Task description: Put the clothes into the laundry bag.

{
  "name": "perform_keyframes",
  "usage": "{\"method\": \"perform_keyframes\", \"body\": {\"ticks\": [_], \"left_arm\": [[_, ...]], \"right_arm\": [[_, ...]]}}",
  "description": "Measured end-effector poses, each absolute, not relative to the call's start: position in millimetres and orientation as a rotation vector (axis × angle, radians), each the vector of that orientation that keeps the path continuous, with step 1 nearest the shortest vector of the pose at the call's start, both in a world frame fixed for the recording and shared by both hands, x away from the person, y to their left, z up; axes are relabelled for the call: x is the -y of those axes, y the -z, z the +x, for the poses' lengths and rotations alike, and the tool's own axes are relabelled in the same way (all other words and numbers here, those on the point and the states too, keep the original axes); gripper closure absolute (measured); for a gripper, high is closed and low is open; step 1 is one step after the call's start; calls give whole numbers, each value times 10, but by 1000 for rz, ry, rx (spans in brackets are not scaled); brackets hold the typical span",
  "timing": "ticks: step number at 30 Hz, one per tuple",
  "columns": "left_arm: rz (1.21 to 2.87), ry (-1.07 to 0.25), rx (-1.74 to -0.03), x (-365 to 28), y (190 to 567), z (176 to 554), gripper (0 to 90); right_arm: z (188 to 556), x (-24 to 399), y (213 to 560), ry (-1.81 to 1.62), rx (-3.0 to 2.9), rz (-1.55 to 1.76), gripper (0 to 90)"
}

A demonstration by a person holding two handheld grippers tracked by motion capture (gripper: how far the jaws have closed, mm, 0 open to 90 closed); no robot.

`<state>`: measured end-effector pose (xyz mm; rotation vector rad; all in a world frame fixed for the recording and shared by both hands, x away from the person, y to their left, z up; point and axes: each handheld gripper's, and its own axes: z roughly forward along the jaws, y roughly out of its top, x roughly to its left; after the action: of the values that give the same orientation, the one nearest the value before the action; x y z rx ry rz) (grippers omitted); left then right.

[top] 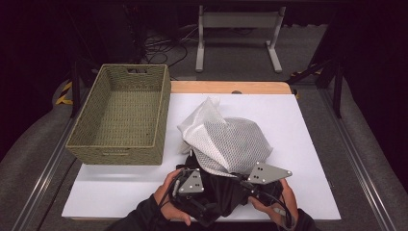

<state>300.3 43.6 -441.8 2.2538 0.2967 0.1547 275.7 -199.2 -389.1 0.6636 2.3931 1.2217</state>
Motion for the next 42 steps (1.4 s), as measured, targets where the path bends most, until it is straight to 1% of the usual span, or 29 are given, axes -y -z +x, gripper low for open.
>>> {"method": "perform_keyframes", "body": {"ticks": [3, 5, 7, 9, 10, 11, 12, 13, 14, 15, 16, 17, 18, 21, 23, 24, 28, 30, 32, 34, 36, 38, 39, 40, 42], "left_arm": [[2295, -226, -320, -285, 4508, 3079, 76], [2347, -281, -355, -175, 4593, 3157, 109], [2334, -262, -394, -131, 4645, 3225, 129], [2343, -250, -393, -94, 4613, 3285, 163], [2321, -251, -369, -84, 4598, 3297, 256], [2314, -259, -381, -78, 4593, 3297, 389], [2314, -259, -381, -78, 4593, 3297, 469], [2313, -267, -334, -78, 4579, 3347, 469], [2289, -236, -360, -56, 4596, 3341, 620], [2303, -303, -248, -61, 4570, 3417, 702], [2277, -316, -300, -55, 4572, 3391, 764], [2268, -337, -262, -61, 4557, 3415, 794], [2207, -306, -340, -75, 4542, 3377, 806], [2071, -322, -383, -136, 4376, 3360, 820], [1962, -351, -383, -200, 4156, 3340, 825], [1962, -351, -383, -200, 4156, 3340, 827], [1845, -422, -372, -208, 3845, 3296, 830], [1797, -424, -384, -198, 3724, 3289, 831], [1790, -433, -399, -165, 3641, 3288, 831], [1793, -457, -428, -91, 3660, 3324, 831], [1786, -457, -492, -40, 3744, 3435, 830], [1763, -509, -558, -19, 3849, 3586, 829], [1730, -482, -617, -41, 3929, 3717, 828], [1730, -482, -617, -41, 3929, 3717, 827], [1701, -501, -662, -56, 4042, 3837, 826]], "right_arm": [[2768, 1986, 3909, -1224, -2398, 663, 892], [2760, 1980, 3921, -1219, -2409, 664, 891], [2758, 1977, 3930, -1218, -2415, 660, 891], [2756, 1974, 3944, -1213, -2421, 660, 891], [2753, 1976, 3949, -1211, -2423, 662, 891], [2754, 1980, 3953, -1218, -2423, 665, 891], [2754, 1980, 3953, -1218, -2423, 665, 891], [2754, 1982, 3955, -1220, -2422, 667, 891], [2758, 1985, 3959, -1219, -2419, 667, 891], [2759, 1986, 3965, -1221, -2414, 671, 891], [2759, 1985, 3969, -1220, -2412, 671, 891], [2758, 1985, 3973, -1219, -2409, 677, 891], [2759, 1985, 3973, -1223, -2407, 679, 891], [2747, 1981, 3944, -1241, -2393, 670, 891], [2726, 1964, 3882, -1258, -2371, 650, 891], [2726, 1964, 3882, -1258, -2371, 650, 891], [2627, 1940, 3572, -1317, -2292, 579, 892], [2588, 1936, 3436, -1364, -2266, 558, 893], [2551, 1915, 3366, -1390, -2264, 537, 893], [2503, 1892, 3311, -1399, -2266, 512, 893], [2494, 1893, 3318, -1399, -2276, 521, 893], [2514, 1917, 3377, -1394, -2290, 556, 893], [2528, 1933, 3419, -1383, -2297, 573, 893], [2528, 1933, 3419, -1383, -2297, 573, 893], [2588, 1999, 3545, -1348, -2306, 630, 893]]}}
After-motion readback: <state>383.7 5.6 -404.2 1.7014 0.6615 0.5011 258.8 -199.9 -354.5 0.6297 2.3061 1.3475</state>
